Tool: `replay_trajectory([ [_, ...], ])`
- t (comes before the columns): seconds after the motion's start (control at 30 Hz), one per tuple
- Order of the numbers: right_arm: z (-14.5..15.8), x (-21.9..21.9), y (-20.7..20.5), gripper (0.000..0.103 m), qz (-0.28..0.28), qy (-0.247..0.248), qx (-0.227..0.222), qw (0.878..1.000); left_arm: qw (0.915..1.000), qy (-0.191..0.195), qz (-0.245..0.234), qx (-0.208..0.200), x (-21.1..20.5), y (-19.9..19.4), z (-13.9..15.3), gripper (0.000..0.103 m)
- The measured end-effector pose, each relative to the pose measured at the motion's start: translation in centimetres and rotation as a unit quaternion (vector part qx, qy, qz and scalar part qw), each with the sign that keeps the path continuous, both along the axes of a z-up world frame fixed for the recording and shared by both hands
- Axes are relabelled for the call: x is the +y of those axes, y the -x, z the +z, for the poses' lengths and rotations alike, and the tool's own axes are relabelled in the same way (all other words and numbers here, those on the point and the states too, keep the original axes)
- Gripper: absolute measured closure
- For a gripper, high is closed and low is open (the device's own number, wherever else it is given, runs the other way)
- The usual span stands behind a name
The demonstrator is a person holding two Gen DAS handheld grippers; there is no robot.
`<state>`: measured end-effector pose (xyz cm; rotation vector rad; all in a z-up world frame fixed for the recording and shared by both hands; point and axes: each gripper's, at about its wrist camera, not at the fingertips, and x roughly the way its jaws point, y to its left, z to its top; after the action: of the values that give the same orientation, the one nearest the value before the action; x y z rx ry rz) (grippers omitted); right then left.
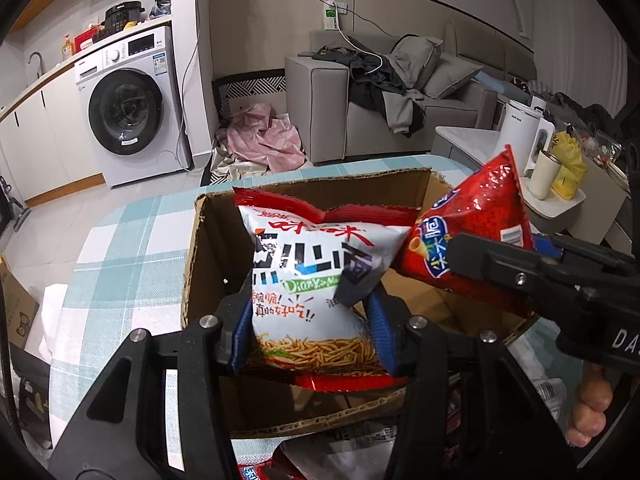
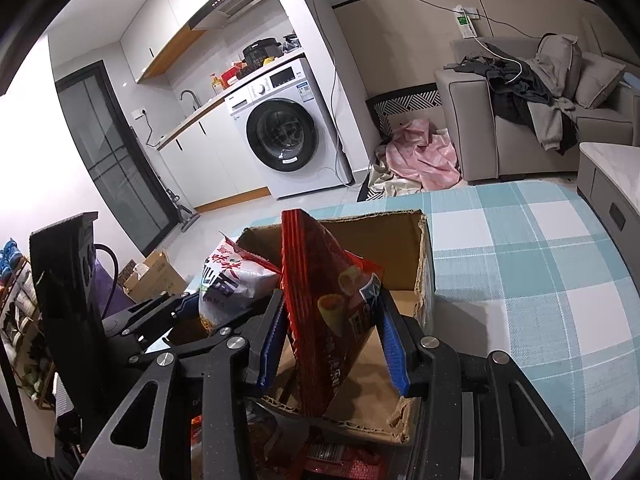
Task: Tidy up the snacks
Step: 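Open both tools to drop the bags into the box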
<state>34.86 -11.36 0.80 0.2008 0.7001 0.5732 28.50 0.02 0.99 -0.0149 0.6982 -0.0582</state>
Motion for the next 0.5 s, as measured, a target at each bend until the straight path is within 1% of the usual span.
replay_trajectory([
  [0.2, 0.0, 0.3, 0.1, 0.059, 0.001, 0.008, -0.001, 1.0, 0.9999, 0.01, 0.0, 0.005, 0.0, -0.1, -0.1, 0.056],
  [0.23, 0.1, 0.3, 0.1, 0.059, 0.001, 0.01, -0.003, 1.0, 0.9999, 0.01, 0.001, 0.004, 0.0, 0.0, 0.0, 0.055],
  [0.27, 0.1, 0.3, 0.2, 0.057, -0.001, 0.012, -0.003, 1.0, 0.9999, 0.011, -0.001, 0.006, 0.0, 0.1, 0.1, 0.053],
  [0.33, 0.3, 0.2, 0.4, 0.053, -0.005, 0.013, -0.006, 1.0, 0.9999, 0.011, -0.004, 0.009, 0.0, 0.8, 0.3, 0.048],
  [0.37, 0.4, 0.0, 0.5, 0.051, -0.005, 0.01, -0.008, 1.0, 0.9999, 0.01, -0.004, 0.006, 0.2, 1.2, 0.5, 0.04],
  [0.4, 0.6, -0.1, 0.6, 0.05, -0.006, 0.01, -0.011, 1.0, 1.0, 0.009, -0.004, 0.001, 0.3, 1.7, 0.8, 0.03],
  [0.43, 0.8, -0.3, 0.8, 0.048, -0.007, 0.011, -0.013, 1.0, 1.0, 0.007, -0.002, -0.005, 0.2, 2.0, 1.0, 0.025],
  [0.47, 1.0, -0.4, 1.0, 0.041, -0.008, 0.014, -0.017, 1.0, 0.9999, 0.009, -0.001, -0.013, 0.3, 2.5, 1.4, 0.018],
  [0.5, 1.1, -0.6, 1.2, 0.037, -0.01, 0.016, -0.02, 1.0, 0.9998, 0.013, -0.002, -0.018, 0.3, 2.8, 1.7, 0.017],
])
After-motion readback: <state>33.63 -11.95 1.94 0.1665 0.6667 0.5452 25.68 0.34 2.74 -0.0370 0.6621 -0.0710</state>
